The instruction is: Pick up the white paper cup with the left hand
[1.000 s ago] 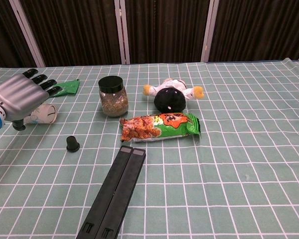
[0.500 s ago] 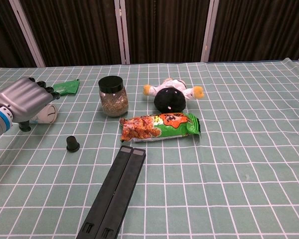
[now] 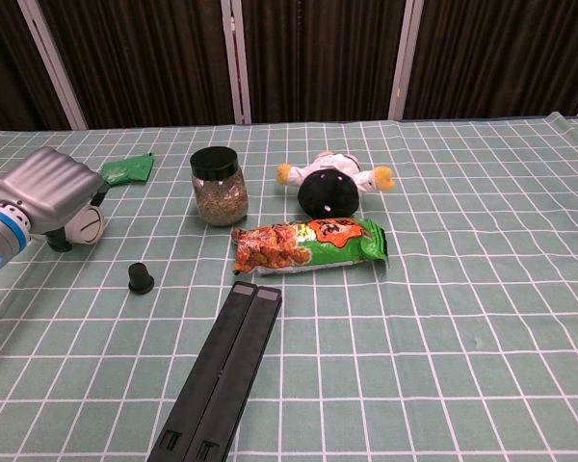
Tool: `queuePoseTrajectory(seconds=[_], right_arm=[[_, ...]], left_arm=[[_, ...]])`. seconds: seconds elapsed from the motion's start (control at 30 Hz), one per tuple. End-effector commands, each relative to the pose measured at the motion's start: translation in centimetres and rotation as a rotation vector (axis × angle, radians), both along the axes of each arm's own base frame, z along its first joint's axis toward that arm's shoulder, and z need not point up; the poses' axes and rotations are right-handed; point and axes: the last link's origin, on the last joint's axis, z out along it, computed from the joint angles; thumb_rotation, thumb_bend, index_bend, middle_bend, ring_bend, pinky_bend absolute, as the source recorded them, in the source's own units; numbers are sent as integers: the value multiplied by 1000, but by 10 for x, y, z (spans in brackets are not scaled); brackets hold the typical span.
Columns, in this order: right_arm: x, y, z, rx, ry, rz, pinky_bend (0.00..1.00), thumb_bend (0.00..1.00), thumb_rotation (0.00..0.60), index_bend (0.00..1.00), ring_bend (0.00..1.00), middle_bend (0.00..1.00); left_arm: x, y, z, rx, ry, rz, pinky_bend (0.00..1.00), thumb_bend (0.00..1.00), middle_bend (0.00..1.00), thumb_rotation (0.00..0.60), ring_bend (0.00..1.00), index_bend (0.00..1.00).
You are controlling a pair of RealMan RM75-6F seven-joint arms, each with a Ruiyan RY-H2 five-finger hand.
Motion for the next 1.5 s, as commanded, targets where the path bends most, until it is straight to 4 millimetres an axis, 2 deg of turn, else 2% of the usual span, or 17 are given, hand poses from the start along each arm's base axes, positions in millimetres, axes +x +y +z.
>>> queuePoseTrajectory(seconds=[0.03,0.1,0.33,0.4,0.53,0.73,0.8,1.0,1.23,1.5], right_arm=[[1,1,0,1,-2,3,0,0,600,0,0,0],[2,2,0,0,-4,8,0,0,600,0,0,0],[4,3,1,-2,-7,17,0,0,600,0,0,0],[4,3,1,-1,-11,19,0,0,600,0,0,0],[5,3,0,3,-10,19,0,0,600,0,0,0],[5,3,0,3,-13,21,0,0,600,0,0,0],[5,3,0,3,-13,20,0,0,600,0,0,0],[3,3,3,-5,-14,15,0,0,600,0,0,0],[1,4,5,-11,-20,13,0,0,600,0,0,0],[2,4,6,-9,-24,16,0,0,600,0,0,0]], left_arm=[[9,-1,14,28,-180,4,430,48,439,600,389,455],[20,-5,29,25,-497,47,430,47,437,600,387,455],[35,-11,68,27,-1211,196,429,47,435,600,388,455],[35,-13,75,17,-1376,230,430,48,435,600,388,455],[31,-19,73,-68,-1541,289,429,48,435,600,386,455],[22,-28,51,-156,-1582,343,429,49,435,600,386,455],[22,-31,37,-200,-1612,380,429,46,435,600,385,456],[25,-38,14,-258,-1620,368,429,48,435,600,385,454],[25,-42,5,-278,-1614,365,429,46,435,600,385,456],[14,-49,-4,-289,-1574,393,429,49,435,600,385,454]])
